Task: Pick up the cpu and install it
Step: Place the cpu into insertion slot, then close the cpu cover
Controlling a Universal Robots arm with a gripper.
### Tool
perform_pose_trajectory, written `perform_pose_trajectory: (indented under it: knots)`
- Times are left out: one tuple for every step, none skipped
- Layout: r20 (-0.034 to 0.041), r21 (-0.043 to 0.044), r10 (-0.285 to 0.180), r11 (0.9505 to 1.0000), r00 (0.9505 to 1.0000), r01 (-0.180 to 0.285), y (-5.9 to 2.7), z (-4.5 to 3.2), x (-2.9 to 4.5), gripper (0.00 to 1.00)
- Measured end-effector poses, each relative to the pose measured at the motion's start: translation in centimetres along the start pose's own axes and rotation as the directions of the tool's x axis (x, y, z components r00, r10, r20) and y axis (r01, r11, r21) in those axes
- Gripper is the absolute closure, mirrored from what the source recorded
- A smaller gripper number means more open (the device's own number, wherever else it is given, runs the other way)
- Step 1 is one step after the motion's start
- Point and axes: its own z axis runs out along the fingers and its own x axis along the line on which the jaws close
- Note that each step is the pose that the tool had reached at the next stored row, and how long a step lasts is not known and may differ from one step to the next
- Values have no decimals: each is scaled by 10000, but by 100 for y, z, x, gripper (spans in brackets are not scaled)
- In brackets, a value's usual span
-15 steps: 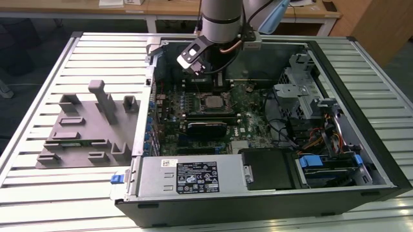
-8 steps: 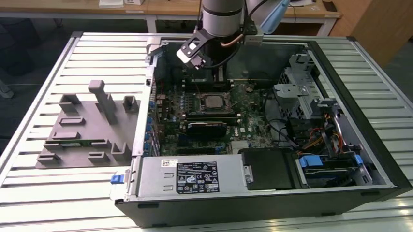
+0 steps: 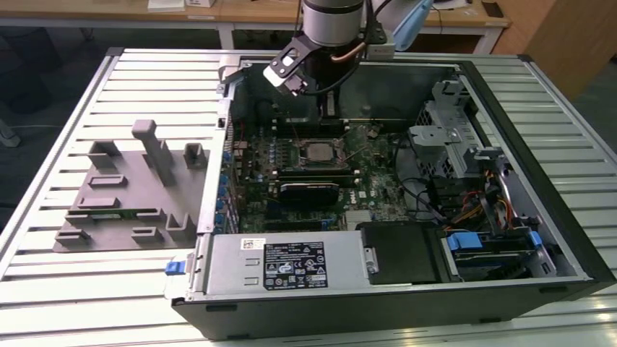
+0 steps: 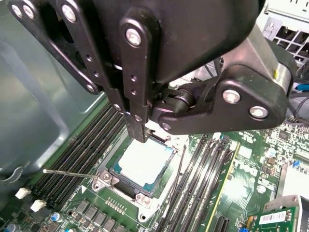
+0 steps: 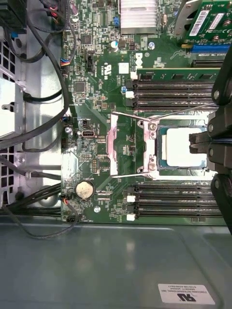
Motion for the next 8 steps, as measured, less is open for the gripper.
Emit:
perform_pose_trajectory:
  knots:
    - [0,0,0,10000,10000,0,0,-1,0,89]
    - [3,2,0,10000,10000,0,0,-2,0,89]
    - [3,2,0,10000,10000,0,0,-8,0,89]
    - [3,2,0,10000,10000,0,0,-14,0,89]
    - [3,2,0,10000,10000,0,0,-14,0,89]
    - [3,1,0,10000,10000,0,1,-15,0,89]
    - [3,2,0,10000,10000,0,0,-16,0,89]
    - [3,2,0,10000,10000,0,0,-16,0,89]
